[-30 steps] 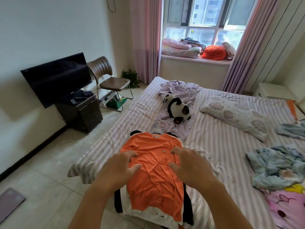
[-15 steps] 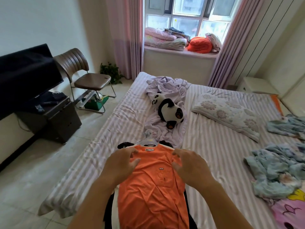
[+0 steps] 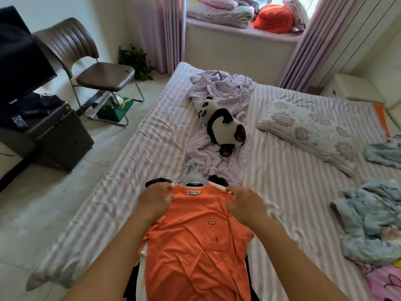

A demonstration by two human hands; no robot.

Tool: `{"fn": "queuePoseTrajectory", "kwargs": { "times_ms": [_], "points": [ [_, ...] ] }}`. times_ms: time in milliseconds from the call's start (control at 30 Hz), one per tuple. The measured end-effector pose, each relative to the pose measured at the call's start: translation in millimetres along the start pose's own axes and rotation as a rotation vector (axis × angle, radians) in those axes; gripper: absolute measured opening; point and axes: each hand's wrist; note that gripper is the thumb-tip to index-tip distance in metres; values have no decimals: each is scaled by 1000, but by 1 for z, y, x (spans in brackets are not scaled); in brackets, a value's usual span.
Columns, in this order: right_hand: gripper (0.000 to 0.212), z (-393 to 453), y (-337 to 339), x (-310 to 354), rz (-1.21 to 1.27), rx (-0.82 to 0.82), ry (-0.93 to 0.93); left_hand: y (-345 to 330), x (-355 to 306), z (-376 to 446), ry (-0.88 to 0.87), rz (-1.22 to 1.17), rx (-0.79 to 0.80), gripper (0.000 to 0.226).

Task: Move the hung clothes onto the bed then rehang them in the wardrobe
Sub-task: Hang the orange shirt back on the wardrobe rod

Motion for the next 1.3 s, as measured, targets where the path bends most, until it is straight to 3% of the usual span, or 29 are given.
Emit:
{"fn": "queuePoseTrajectory", "kwargs": {
  "times_ms": [200, 400, 700, 833, 1000, 1167, 1300],
  "points": [
    [34, 82, -58, -19, 74, 66, -69, -56, 44, 57, 94, 34, 129, 39],
    [38, 147, -109, -34, 75, 152, -116, -102, 84, 96, 96, 37, 147, 55],
    [48, 218, -177, -36, -70, 197, -26, -156, 149, 150, 162, 179, 277, 30],
    [49, 232, -200, -36, -104, 257, -60, -179, 157, 159, 149, 146, 254, 39],
    [50, 237, -207, -36, -107, 264, -108, -187, 153, 158, 215, 67, 184, 32],
    [19, 233, -196, -39, -41, 236, -145, -179, 146, 154, 239, -32, 172, 14],
    [17, 221, -182, -40, 156, 255, -154, -162, 137, 146, 234, -38, 153, 22]
  ]
}}
Point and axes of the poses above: each hand's wrist, its own z-axis towards the middle knuckle, its own y-axis out of the back of the hand, x = y × z, and after that the axes turned 14 degrees about -y, right-handed
